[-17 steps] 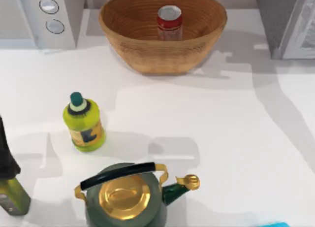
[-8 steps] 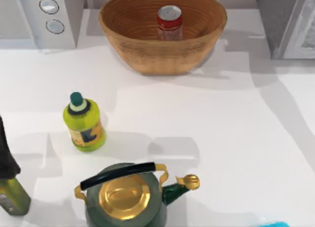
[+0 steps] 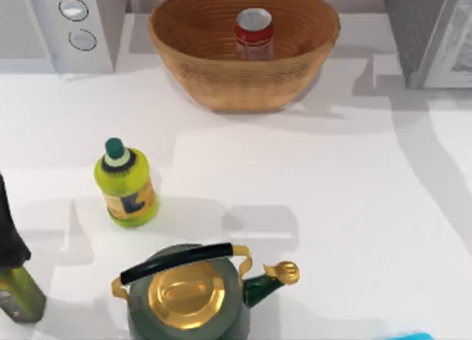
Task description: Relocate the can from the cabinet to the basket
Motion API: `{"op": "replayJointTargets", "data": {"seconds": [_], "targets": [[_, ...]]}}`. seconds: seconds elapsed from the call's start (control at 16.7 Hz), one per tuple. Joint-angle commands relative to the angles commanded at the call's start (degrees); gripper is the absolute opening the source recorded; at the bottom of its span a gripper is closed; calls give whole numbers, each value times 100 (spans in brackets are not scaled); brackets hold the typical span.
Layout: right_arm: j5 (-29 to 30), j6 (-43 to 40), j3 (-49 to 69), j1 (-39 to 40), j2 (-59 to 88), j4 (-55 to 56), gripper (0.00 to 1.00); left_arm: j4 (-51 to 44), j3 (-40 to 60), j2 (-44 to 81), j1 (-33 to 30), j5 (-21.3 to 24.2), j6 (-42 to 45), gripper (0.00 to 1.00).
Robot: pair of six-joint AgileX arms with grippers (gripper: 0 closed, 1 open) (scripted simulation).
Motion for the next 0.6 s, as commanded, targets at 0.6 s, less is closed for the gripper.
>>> {"op": "replayJointTargets", "data": {"seconds": [0.6], "targets": [[-1000, -11, -4619, -873, -3534, 1021, 100, 0, 0, 0, 0, 0, 0, 100]]}}
